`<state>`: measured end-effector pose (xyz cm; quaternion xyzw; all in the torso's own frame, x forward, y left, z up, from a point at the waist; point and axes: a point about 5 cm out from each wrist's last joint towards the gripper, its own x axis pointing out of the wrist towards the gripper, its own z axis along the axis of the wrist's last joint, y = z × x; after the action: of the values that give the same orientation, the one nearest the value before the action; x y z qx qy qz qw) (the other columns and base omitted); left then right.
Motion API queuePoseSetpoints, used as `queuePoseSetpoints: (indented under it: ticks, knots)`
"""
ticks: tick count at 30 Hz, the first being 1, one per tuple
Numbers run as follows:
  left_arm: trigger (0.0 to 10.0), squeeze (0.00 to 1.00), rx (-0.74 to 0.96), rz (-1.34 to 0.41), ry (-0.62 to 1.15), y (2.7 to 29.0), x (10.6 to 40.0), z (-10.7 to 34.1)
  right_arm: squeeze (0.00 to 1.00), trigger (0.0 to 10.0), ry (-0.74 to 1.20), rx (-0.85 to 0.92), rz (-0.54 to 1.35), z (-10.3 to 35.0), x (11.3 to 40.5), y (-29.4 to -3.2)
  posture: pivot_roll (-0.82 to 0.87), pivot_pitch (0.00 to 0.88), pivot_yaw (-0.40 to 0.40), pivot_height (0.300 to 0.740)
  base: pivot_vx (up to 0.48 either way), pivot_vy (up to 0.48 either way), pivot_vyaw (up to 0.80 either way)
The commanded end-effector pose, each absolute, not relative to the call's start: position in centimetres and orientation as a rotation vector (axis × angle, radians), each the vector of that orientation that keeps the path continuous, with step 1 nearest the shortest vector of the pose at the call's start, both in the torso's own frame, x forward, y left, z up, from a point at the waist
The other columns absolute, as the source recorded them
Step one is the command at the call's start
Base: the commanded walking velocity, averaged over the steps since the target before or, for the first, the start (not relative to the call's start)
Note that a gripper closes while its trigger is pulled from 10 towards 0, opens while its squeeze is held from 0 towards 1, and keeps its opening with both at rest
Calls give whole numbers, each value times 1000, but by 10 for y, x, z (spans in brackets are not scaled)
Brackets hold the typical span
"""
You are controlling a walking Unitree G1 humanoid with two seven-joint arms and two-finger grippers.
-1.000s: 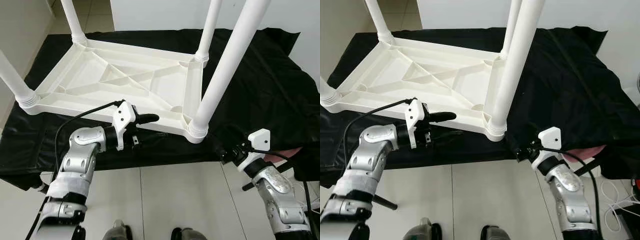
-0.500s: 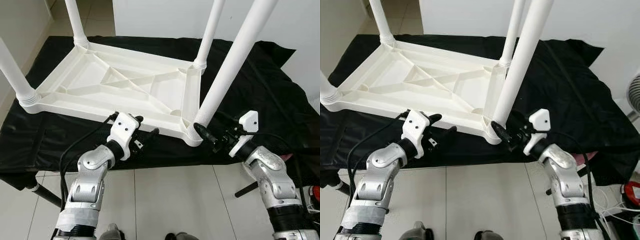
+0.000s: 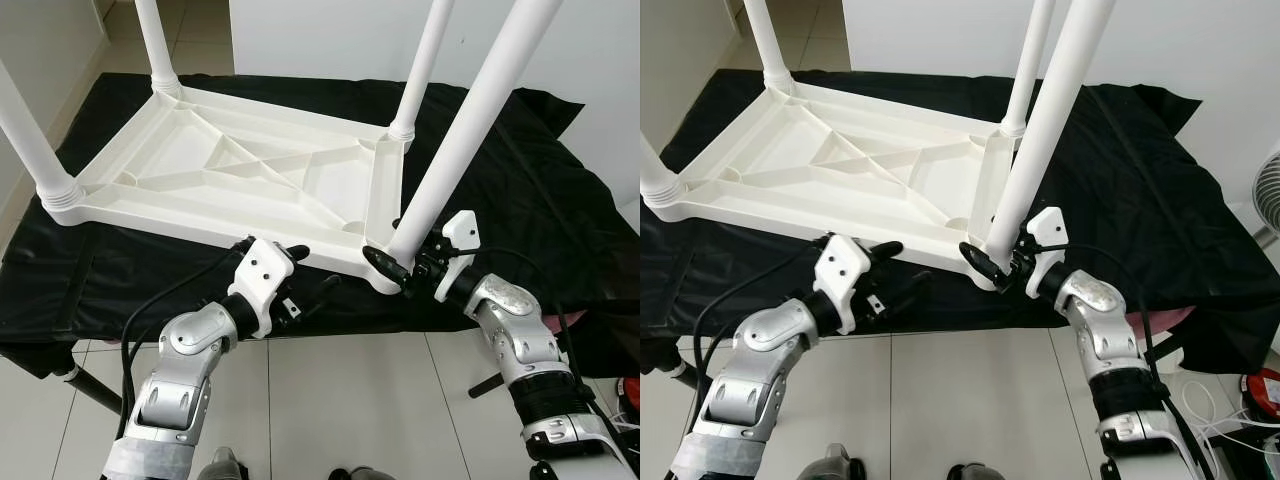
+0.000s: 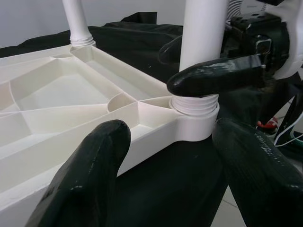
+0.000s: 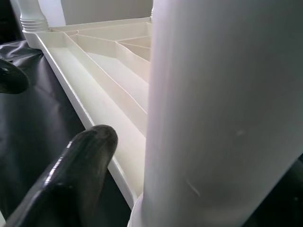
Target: Building children table
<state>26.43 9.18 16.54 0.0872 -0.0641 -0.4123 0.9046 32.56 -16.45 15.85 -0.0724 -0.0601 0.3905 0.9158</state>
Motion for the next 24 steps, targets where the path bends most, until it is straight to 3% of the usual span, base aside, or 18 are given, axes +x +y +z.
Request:
queuePoseSetpoints:
  ticks: [1,14,17,21,24]
  knots:
    - [10000,0,177,-924,-115,89,259,164,0,78,-107,-166,829,154,327,-161,50,41,-69,740,0,0,0]
    - [10000,0,163,-925,-97,85,254,163,0,0,-90,-150,759,148,331,-157,56,55,-94,740,0,0,0]
    - [10000,0,134,-891,-98,81,257,163,0,0,-55,-122,545,141,332,-153,44,57,-93,740,0,0,0]
    - [10000,0,123,-885,-95,81,258,163,0,0,-44,-103,492,138,332,-152,44,57,-93,740,0,0,0]
    - [10000,0,119,-865,-92,79,261,162,0,0,-13,-17,209,127,324,-138,35,48,-84,740,0,0,0]
